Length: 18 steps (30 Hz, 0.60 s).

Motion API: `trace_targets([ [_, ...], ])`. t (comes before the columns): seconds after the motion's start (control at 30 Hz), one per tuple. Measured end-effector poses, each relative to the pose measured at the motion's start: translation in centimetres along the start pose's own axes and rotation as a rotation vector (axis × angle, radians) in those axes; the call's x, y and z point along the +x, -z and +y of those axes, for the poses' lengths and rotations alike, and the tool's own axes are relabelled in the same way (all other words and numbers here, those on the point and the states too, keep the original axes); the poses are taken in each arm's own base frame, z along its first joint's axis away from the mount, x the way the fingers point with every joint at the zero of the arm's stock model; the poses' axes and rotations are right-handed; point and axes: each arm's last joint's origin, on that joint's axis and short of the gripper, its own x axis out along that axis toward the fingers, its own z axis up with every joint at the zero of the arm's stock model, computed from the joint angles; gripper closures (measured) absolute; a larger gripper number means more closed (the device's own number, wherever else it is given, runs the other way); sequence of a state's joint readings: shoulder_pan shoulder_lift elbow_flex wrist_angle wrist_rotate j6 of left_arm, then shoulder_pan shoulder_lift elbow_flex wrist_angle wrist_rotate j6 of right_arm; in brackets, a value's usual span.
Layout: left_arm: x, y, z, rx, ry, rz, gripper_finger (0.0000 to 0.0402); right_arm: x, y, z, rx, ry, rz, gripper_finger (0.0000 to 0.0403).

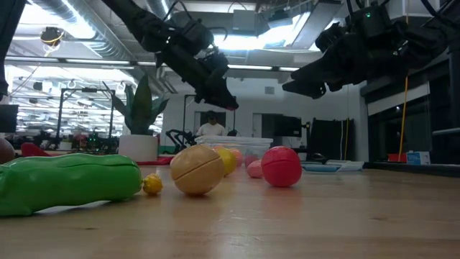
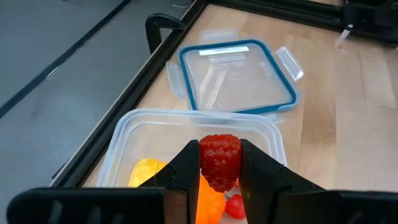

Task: Pick and placing Produce into tupperware
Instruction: Put the red raspberry into the transparent container

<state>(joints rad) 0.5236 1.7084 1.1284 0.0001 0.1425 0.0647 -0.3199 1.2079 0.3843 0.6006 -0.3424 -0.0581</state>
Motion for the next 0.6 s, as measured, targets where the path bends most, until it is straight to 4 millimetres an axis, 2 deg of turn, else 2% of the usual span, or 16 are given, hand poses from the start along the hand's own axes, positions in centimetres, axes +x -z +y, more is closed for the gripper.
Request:
trace_targets([
  [0.13,-0.2,-0.7,0.0,0.01,0.001,0.0,0.0323,0.0,0.0,0.0,0.001,0.0,0.0,0.0089],
  [0.3,-0.2,-0.5,0.0,0.016,0.002,0.015,0.0323,0.0,0.0,0.0,0.001,0.0,0.001,0.0089],
  [0.6,0.7,0.6,0.5,0.007,-0.012,0.088,0.0323,0.0,0.1,0.0,0.003,0.0,0.006,0.0089],
])
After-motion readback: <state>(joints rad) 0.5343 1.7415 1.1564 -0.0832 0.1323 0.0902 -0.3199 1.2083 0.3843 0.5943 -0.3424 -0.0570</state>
